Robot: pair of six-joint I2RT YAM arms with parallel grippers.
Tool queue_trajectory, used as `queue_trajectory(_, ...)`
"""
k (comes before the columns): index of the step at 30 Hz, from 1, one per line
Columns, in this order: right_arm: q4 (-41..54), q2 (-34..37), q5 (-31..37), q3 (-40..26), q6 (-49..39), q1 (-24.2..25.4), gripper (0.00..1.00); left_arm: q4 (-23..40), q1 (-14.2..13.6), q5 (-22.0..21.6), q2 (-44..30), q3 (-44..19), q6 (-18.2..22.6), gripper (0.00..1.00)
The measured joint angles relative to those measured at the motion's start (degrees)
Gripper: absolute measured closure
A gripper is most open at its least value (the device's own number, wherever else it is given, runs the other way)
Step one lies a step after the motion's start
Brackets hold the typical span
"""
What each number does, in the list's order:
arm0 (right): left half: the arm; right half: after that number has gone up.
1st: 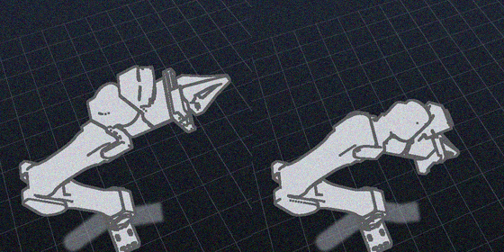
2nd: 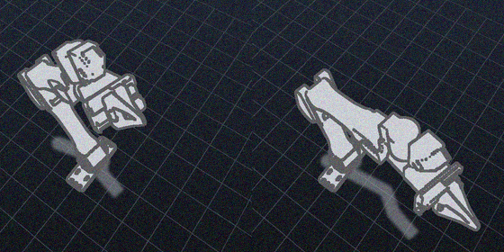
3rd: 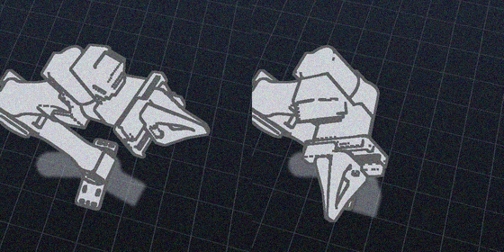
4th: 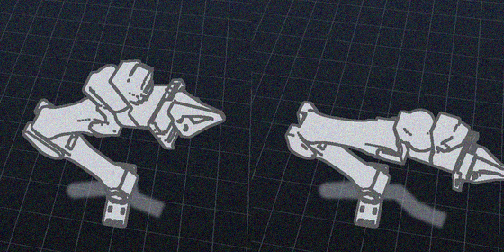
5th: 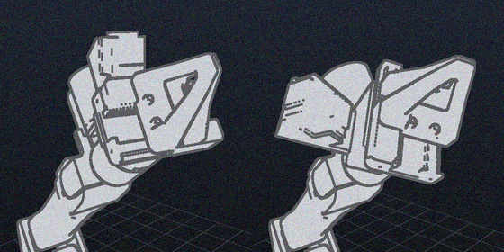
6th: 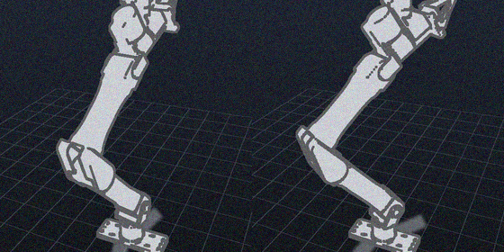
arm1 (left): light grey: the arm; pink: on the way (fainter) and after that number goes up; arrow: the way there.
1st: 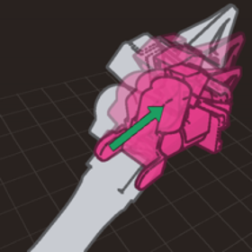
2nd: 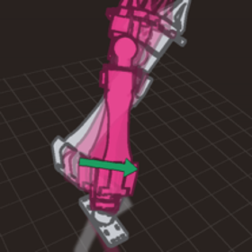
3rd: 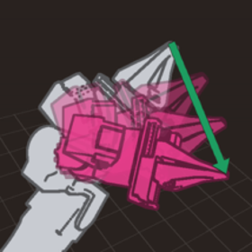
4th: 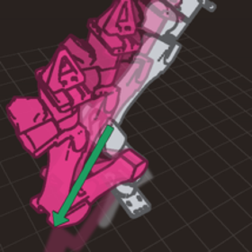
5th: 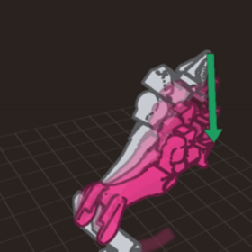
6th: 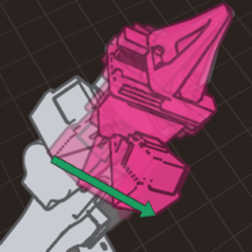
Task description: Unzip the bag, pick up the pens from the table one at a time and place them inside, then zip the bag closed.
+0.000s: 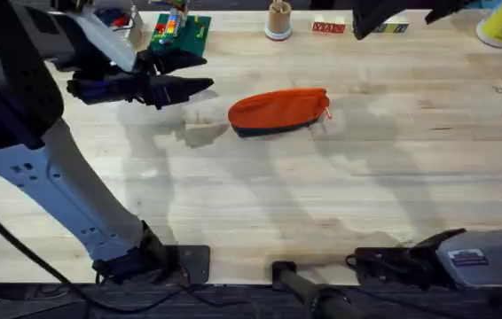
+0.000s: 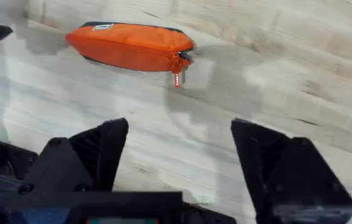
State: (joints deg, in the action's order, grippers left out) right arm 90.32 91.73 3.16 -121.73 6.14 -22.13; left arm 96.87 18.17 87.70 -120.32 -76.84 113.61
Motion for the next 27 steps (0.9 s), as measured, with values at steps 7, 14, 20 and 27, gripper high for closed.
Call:
queue_trajectory(7,0.0,-0.01,0.0,0.0,-0.16,0.0,0.003,-0.4,-0.44,-0.33,0.01,-0.02,-5.37,0.004)
queue_trajectory(14,0.0,-0.01,0.02,0.0,-0.18,0.0,0.003,0.05,-0.13,-2.98,0.01,-0.02,-6.72,0.002)
queue_trajectory(20,0.0,0.01,0.02,0.0,-0.16,0.0,0.004,-0.01,1.3,-4.84,1.16,-0.02,-7.18,0.002)
queue_trajectory(27,0.0,0.01,0.02,0.0,-0.16,0.0,0.004,0.05,2.43,-9.94,14.38,-0.04,-11.04,0.002)
